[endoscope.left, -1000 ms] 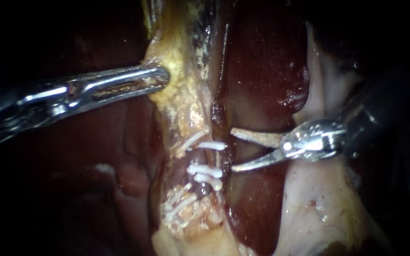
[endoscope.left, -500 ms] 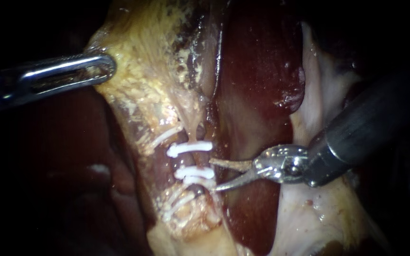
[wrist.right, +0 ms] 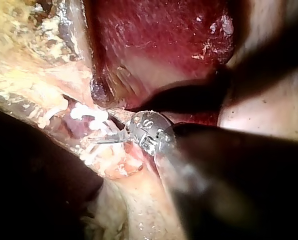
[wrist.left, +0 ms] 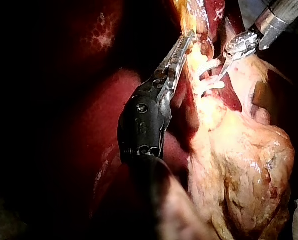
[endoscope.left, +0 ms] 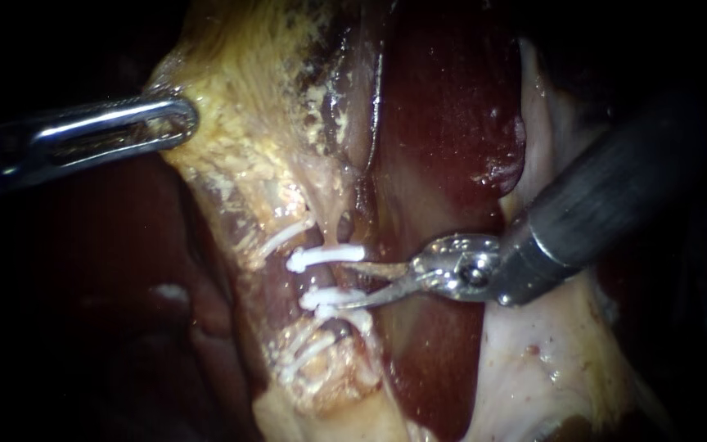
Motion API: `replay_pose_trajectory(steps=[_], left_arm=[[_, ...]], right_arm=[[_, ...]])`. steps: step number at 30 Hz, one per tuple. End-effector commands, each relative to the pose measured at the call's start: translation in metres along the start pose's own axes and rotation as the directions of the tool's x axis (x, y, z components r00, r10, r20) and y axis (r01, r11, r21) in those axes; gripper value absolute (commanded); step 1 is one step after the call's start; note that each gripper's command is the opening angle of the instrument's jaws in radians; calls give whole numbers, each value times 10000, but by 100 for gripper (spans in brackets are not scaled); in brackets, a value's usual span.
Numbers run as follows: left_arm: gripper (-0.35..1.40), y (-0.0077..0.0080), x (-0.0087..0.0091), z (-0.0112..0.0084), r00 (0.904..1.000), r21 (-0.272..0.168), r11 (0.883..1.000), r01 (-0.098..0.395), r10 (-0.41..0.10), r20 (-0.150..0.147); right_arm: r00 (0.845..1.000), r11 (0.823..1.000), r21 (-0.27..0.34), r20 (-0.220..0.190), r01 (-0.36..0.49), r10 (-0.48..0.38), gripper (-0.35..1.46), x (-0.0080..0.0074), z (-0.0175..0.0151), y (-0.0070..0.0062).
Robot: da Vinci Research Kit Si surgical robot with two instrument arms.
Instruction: Go to the cutting position right tube
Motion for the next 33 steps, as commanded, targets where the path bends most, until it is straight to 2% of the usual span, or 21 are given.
replay_pose_trajectory(steps=[1,12,18,25,33], left_arm=[[-35,0,0,0,10000,1,10000,-1,1,-1],[-35,0,1,0,10000,0,10000,-8,8,2],[-35,1,2,1,10000,1,10000,-11,11,3],[-35,1,3,2,10000,-2,10000,-13,13,5],[-35,1,3,2,10000,-5,10000,-13,13,7]], right_arm=[[10000,10000,72,-48,45,-45,132,1,2,0],[9980,9926,1035,-37,630,-629,115,5,8,-5],[9965,9858,1455,-177,836,-819,110,14,20,-5],[9951,9832,1542,-336,973,-932,102,21,31,-4],[9949,9832,1547,-430,968,-912,100,25,37,-1]])
